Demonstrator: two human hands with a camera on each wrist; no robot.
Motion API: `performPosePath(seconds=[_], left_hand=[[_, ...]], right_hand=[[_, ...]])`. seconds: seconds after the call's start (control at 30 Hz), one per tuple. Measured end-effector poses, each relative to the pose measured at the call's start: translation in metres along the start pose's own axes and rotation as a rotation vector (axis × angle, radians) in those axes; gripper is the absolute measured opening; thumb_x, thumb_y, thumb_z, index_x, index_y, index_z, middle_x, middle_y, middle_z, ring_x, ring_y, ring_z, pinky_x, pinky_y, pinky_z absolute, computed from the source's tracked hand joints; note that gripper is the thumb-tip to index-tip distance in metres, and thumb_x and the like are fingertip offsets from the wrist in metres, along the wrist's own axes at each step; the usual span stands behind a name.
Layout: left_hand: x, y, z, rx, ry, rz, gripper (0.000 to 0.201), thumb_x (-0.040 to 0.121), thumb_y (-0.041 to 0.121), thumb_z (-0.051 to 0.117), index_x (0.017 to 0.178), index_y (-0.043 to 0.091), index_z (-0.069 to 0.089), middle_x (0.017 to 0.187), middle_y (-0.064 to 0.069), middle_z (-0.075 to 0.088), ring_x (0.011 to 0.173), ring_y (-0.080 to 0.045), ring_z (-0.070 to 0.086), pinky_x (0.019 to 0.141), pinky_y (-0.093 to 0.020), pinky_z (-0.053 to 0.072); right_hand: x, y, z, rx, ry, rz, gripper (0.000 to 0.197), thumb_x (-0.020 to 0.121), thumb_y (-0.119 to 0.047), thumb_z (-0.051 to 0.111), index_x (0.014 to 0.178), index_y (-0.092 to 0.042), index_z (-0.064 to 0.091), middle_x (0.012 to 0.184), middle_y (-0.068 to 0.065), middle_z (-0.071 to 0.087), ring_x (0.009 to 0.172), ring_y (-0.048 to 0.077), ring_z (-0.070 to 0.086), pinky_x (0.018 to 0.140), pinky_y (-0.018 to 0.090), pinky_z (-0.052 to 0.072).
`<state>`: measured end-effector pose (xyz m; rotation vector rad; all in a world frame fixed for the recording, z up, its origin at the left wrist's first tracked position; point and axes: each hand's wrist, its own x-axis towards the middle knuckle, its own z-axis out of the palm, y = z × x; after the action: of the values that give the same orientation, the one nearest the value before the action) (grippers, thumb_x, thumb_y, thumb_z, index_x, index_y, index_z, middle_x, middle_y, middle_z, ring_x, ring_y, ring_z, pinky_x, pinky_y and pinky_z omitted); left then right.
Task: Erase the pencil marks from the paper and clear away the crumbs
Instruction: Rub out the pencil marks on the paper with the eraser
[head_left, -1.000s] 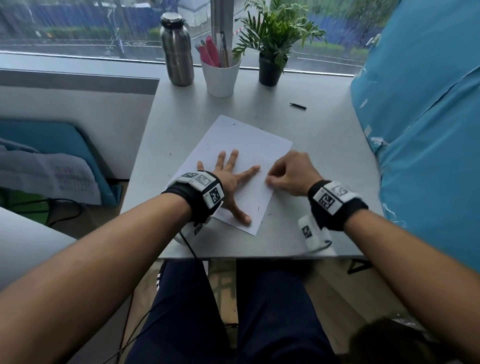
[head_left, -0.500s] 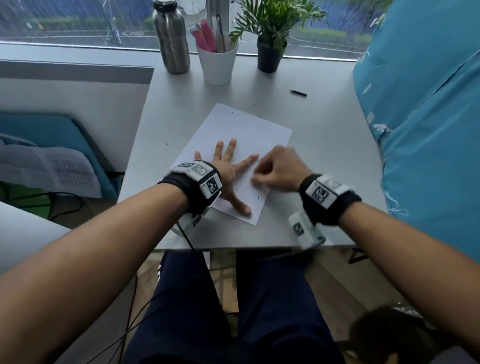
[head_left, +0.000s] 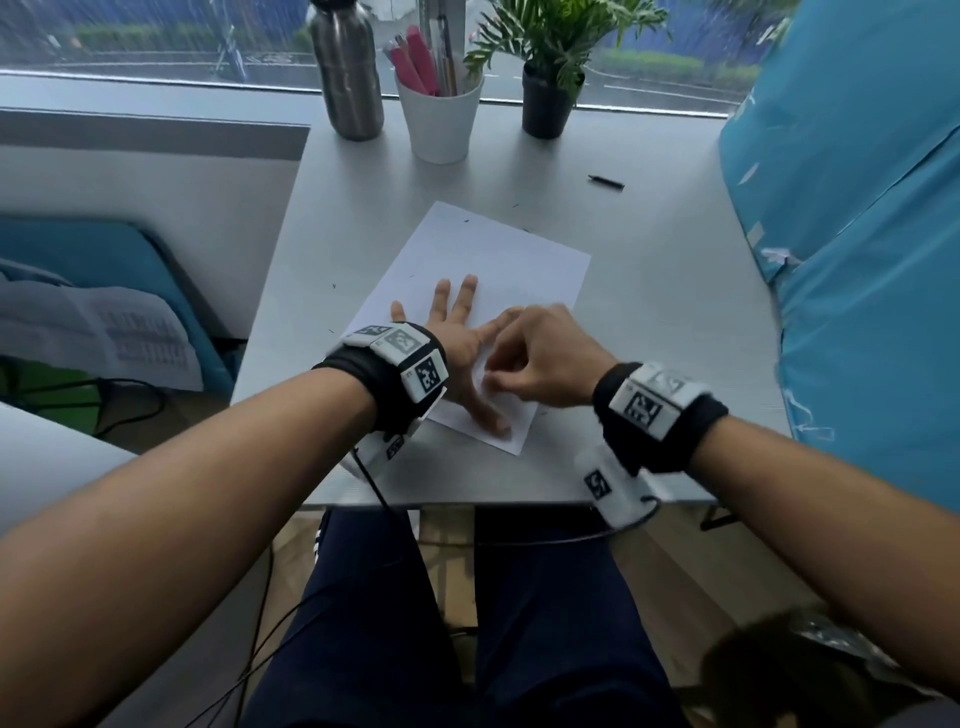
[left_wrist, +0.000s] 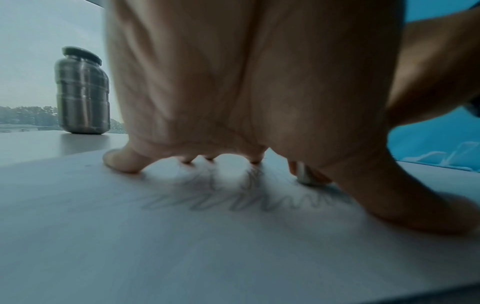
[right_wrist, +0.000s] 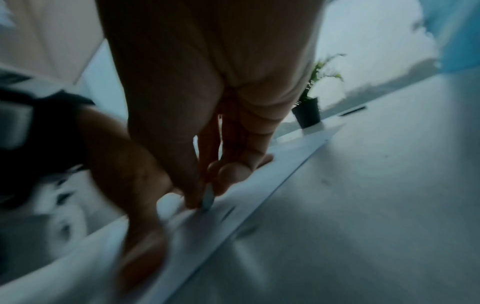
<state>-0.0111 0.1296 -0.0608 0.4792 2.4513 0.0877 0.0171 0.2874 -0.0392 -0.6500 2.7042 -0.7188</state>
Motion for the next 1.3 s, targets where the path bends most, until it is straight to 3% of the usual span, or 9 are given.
performPosePath(seconds=[0.13, 0.27, 0.43, 0.57, 0.73, 0.87, 1.03, 1.17, 1.3], left_hand=[[-0.002, 0.001, -0.001, -0.013, -0.011, -0.002, 0.149, 0.032, 0.088, 0.073, 0.137, 0.058, -0.029, 0.147, -0.001, -0.05, 0.136, -0.031, -0.042, 0.102, -0.076, -0.014], [0.0, 0.002, 0.001, 0.005, 0.011, -0.011, 0.151, 0.03, 0.088, 0.073, 0.139, 0.056, -0.027, 0.148, -0.002, -0.048, 0.137, -0.033, -0.04, 0.101, -0.078, -0.011], [-0.003, 0.001, -0.002, -0.007, -0.008, -0.014, 0.15, 0.032, 0.087, 0.074, 0.139, 0.058, -0.027, 0.148, -0.001, -0.048, 0.138, -0.031, -0.041, 0.101, -0.076, -0.012], [-0.001, 0.002, -0.001, -0.012, 0.007, -0.002, 0.152, 0.032, 0.087, 0.074, 0.138, 0.056, -0.029, 0.148, -0.002, -0.048, 0.137, -0.033, -0.041, 0.101, -0.078, -0.012], [-0.002, 0.002, 0.0, -0.015, 0.008, -0.019, 0.153, 0.032, 0.086, 0.075, 0.139, 0.056, -0.029, 0.148, 0.001, -0.048, 0.138, -0.029, -0.04, 0.102, -0.076, -0.013], [-0.001, 0.002, 0.002, -0.017, 0.032, -0.012, 0.154, 0.033, 0.087, 0.074, 0.141, 0.051, -0.03, 0.149, 0.001, -0.047, 0.138, -0.029, -0.039, 0.103, -0.076, -0.012], [-0.001, -0.002, 0.004, -0.006, 0.054, -0.016, 0.155, 0.031, 0.09, 0.07, 0.141, 0.049, -0.031, 0.151, 0.005, -0.044, 0.14, -0.025, -0.037, 0.104, -0.074, -0.014], [0.002, -0.003, 0.005, 0.033, 0.067, -0.031, 0.155, 0.031, 0.092, 0.068, 0.141, 0.049, -0.032, 0.151, 0.005, -0.044, 0.14, -0.026, -0.037, 0.103, -0.076, -0.012], [-0.003, -0.002, 0.002, 0.011, 0.046, -0.021, 0.153, 0.032, 0.092, 0.068, 0.14, 0.05, -0.032, 0.15, 0.006, -0.045, 0.14, -0.025, -0.038, 0.104, -0.075, -0.012]], right_hand=[[0.018, 0.025, -0.025, 0.012, 0.223, 0.141, 0.01, 0.072, -0.019, 0.075, 0.075, -0.011, 0.078, 0.07, 0.004, 0.073, 0.061, 0.015, 0.065, 0.058, 0.021, 0.052], [0.003, -0.002, 0.004, 0.001, -0.018, -0.016, 0.008, 0.07, -0.016, 0.074, 0.071, -0.008, 0.076, 0.066, 0.005, 0.071, 0.061, 0.019, 0.066, 0.062, 0.025, 0.051], [0.023, 0.032, -0.035, -0.008, 0.205, 0.191, 0.013, 0.072, -0.022, 0.077, 0.079, -0.011, 0.079, 0.074, 0.003, 0.075, 0.069, 0.014, 0.068, 0.073, 0.028, 0.054], [0.007, 0.001, -0.001, -0.025, -0.006, 0.0, 0.009, 0.07, -0.018, 0.073, 0.068, -0.01, 0.075, 0.066, 0.006, 0.071, 0.059, 0.017, 0.066, 0.064, 0.032, 0.052], [0.021, 0.031, -0.03, 0.03, 0.25, 0.208, 0.011, 0.072, -0.019, 0.075, 0.078, -0.01, 0.078, 0.074, 0.003, 0.075, 0.066, 0.012, 0.067, 0.063, 0.014, 0.051], [0.004, -0.003, -0.004, -0.003, 0.03, 0.003, 0.008, 0.071, -0.014, 0.073, 0.072, -0.006, 0.075, 0.066, 0.006, 0.072, 0.061, 0.021, 0.067, 0.064, 0.031, 0.053], [0.02, 0.02, -0.024, 0.035, 0.225, 0.185, 0.01, 0.072, -0.019, 0.075, 0.077, -0.012, 0.078, 0.072, 0.002, 0.074, 0.066, 0.012, 0.067, 0.066, 0.02, 0.052], [0.001, -0.013, 0.004, 0.046, -0.015, 0.004, 0.006, 0.07, -0.012, 0.074, 0.069, -0.007, 0.076, 0.062, 0.003, 0.07, 0.058, 0.011, 0.059, 0.053, 0.013, 0.042], [0.029, 0.022, -0.031, 0.004, 0.22, 0.216, 0.011, 0.072, -0.02, 0.076, 0.078, -0.012, 0.079, 0.073, 0.001, 0.074, 0.067, 0.01, 0.066, 0.067, 0.019, 0.051]])
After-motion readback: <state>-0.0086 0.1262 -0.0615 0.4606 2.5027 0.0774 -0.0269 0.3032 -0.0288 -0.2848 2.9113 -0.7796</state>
